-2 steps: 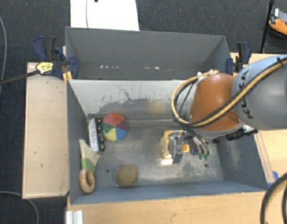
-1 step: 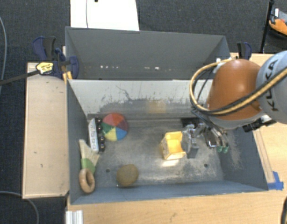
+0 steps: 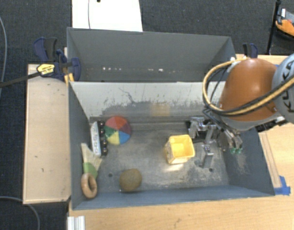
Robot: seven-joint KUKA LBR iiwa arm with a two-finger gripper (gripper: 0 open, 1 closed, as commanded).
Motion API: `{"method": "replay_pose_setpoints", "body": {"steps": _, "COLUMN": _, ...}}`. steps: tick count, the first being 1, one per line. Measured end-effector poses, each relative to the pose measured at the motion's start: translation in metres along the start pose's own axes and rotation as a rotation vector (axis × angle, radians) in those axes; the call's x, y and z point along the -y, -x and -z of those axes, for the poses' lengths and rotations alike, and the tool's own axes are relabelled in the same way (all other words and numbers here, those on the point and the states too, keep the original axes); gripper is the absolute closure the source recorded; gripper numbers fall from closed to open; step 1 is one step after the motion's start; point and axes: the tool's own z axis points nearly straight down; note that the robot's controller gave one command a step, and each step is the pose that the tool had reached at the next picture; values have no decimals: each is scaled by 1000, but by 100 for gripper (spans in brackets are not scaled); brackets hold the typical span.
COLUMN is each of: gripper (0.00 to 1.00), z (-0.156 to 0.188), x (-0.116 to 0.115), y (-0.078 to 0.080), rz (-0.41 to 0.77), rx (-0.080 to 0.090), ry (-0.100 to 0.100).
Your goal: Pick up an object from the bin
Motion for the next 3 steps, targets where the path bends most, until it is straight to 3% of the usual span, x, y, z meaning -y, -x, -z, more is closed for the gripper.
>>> {"method": "replay_pose_setpoints", "body": {"steps": 1, "gripper": 0, "z": -7, "x": 2, "y": -1, "rz": 5, "rx": 3, "ry": 0}}
{"method": "replay_pose_setpoints", "body": {"steps": 2, "gripper": 0, "z": -34, "x": -4, "y": 11, "rz": 49, "rx": 14, "ry": -2}}
{"method": "replay_pose_setpoints", "body": {"steps": 3, "gripper": 0, "z": -87, "x": -16, "y": 37, "rz": 152, "rx": 24, "ry": -5}}
